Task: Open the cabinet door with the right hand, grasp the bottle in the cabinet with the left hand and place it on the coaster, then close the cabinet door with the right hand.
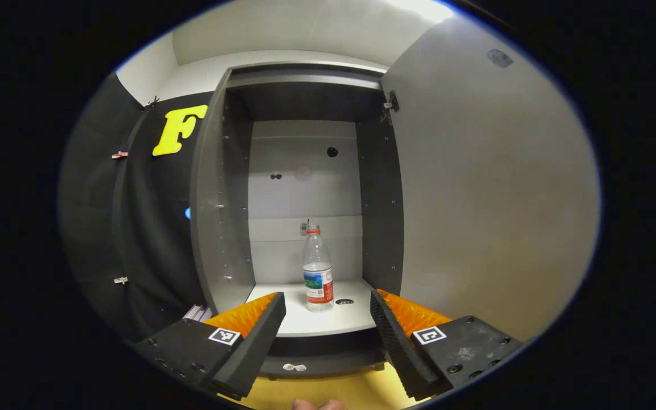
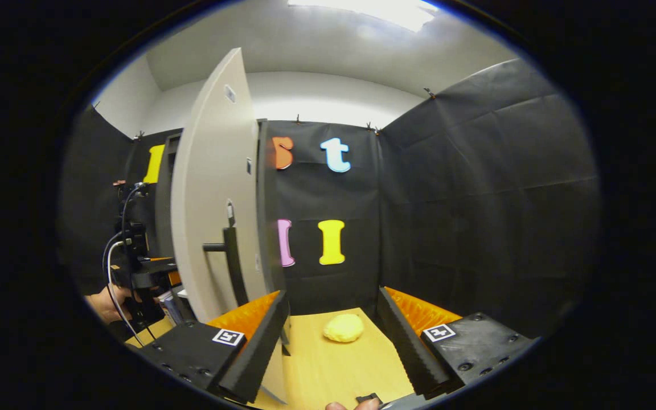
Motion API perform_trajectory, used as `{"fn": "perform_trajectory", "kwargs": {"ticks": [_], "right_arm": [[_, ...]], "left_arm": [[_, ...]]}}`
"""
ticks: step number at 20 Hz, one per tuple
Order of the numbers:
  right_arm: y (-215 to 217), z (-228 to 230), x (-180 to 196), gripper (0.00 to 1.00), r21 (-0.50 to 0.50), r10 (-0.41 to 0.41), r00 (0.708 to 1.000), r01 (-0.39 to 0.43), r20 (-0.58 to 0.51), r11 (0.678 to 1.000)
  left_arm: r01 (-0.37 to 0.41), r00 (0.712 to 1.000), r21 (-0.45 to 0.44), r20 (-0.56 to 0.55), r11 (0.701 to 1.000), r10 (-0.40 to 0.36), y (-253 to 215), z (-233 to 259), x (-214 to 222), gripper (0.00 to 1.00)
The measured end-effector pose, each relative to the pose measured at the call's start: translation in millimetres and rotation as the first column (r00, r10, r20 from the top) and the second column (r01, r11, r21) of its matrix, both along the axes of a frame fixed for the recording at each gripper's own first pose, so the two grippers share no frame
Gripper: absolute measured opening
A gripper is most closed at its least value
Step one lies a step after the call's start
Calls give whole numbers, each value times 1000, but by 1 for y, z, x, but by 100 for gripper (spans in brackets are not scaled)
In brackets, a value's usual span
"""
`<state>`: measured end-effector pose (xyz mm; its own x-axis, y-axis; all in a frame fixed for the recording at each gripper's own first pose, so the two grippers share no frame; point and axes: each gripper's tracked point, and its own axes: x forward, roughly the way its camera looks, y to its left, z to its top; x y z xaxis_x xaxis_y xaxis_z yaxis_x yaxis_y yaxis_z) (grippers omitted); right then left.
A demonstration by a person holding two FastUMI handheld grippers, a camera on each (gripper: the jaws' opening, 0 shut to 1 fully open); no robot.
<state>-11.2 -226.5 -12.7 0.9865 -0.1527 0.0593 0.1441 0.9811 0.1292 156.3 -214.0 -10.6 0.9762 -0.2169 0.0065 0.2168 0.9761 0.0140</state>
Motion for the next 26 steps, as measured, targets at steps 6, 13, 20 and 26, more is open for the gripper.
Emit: {"fn": "perform_trajectory", "kwargs": {"ticks": [6, 13, 20, 26], "right_arm": [[-35, -27, 7, 98, -29, -65, 996, 63, -65, 998], [-67, -38, 16, 98, -43, -125, 988, 121, -89, 992], [-87, -50, 26, 98, -32, -157, 980, 154, -119, 988], [-91, -59, 30, 98, -37, -166, 976, 162, -139, 986]], "left_arm": [[-20, 1000, -17, -16, 1000, 20, -19, -16, 82, 94], [-112, 993, 26, -36, 993, 113, -15, -35, 164, 94], [-129, 990, 43, -49, 991, 131, -23, -50, 203, 94], [-159, 984, 55, -72, 986, 163, -22, -67, 228, 94]]}}
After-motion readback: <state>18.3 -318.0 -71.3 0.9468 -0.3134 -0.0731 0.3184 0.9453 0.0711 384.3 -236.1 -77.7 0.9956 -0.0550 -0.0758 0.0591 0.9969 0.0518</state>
